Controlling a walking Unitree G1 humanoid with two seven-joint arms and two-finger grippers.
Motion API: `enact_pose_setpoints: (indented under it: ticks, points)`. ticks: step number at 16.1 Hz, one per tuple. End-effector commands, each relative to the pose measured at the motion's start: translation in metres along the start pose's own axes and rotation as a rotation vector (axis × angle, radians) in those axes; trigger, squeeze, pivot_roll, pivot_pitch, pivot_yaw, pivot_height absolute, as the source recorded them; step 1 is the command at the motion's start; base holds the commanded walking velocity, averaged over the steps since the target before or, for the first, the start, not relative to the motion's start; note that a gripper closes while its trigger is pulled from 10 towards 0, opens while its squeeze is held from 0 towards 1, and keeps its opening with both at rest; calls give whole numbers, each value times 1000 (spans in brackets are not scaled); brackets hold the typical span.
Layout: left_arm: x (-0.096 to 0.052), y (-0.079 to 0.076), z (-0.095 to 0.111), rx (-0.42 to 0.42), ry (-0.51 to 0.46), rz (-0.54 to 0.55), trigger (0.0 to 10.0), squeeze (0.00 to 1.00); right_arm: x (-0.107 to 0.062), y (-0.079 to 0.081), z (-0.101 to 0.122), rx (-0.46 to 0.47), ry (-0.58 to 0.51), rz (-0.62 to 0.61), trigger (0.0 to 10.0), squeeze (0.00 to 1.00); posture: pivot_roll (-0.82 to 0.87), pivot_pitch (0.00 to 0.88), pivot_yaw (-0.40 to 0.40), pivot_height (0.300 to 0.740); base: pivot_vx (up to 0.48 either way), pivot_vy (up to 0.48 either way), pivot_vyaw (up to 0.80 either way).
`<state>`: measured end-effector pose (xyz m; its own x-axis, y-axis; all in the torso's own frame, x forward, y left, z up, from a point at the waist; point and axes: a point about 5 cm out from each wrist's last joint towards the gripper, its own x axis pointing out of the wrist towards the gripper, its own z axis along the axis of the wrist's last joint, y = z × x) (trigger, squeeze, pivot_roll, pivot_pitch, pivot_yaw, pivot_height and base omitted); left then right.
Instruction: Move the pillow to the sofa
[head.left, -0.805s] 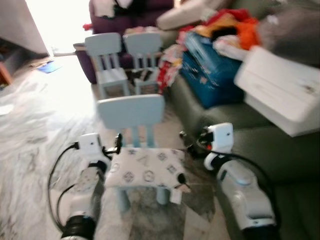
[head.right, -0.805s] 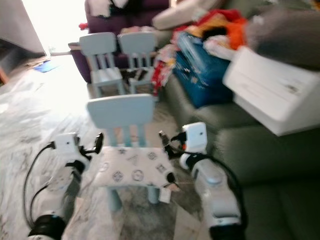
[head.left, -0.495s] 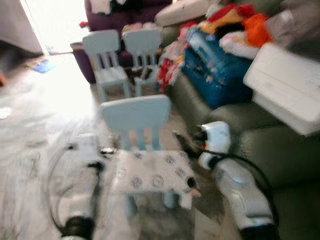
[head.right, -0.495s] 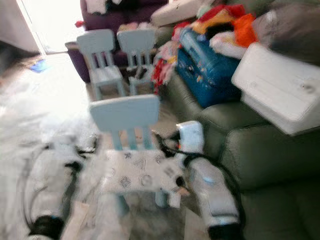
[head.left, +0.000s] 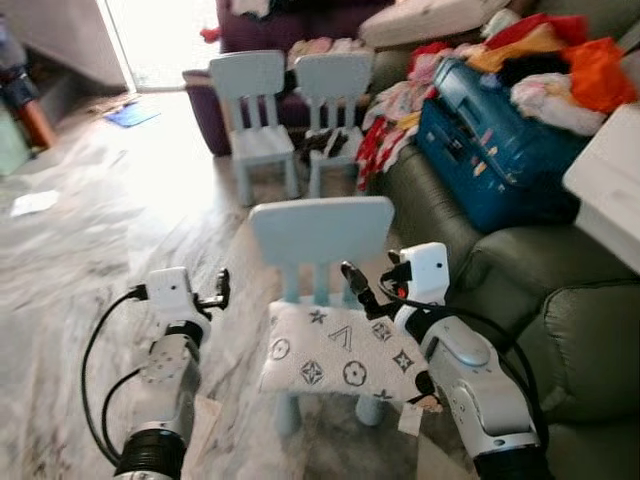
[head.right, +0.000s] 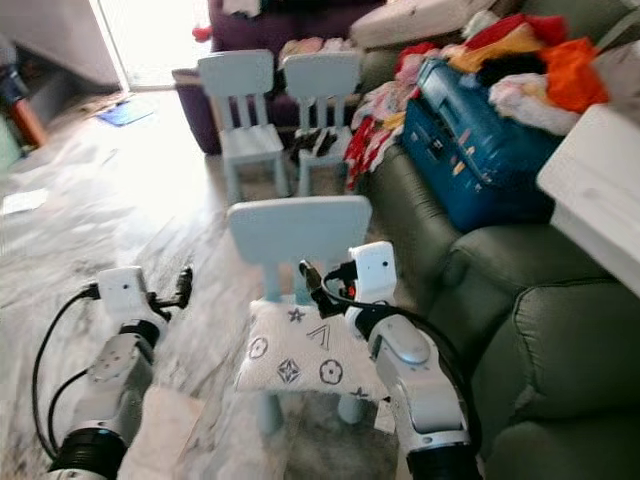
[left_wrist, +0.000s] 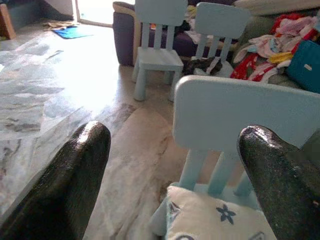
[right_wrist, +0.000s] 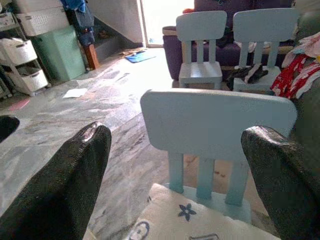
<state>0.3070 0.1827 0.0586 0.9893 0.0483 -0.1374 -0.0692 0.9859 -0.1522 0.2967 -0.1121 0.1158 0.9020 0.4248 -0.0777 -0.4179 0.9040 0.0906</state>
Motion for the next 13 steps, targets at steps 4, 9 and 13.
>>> enact_pose_setpoints:
  ticks: [4, 9, 13]
  points:
    - [3, -3, 3, 14, -12, -19, 10000, 0, 0, -1, 4, -10, -16, 0, 10000, 0, -229, 0, 18, 740, 0, 0, 0]
    - [2, -5, 3, -8, -23, -42, 10000, 0, 0, -1, 5, -10, -15, 1, 10000, 0, -232, 0, 18, 740, 222, 0, 0]
    - [1, -5, 2, -18, -21, -43, 10000, 0, 0, -2, 5, -9, -15, -1, 10000, 0, -234, 0, 17, 740, 480, 0, 0]
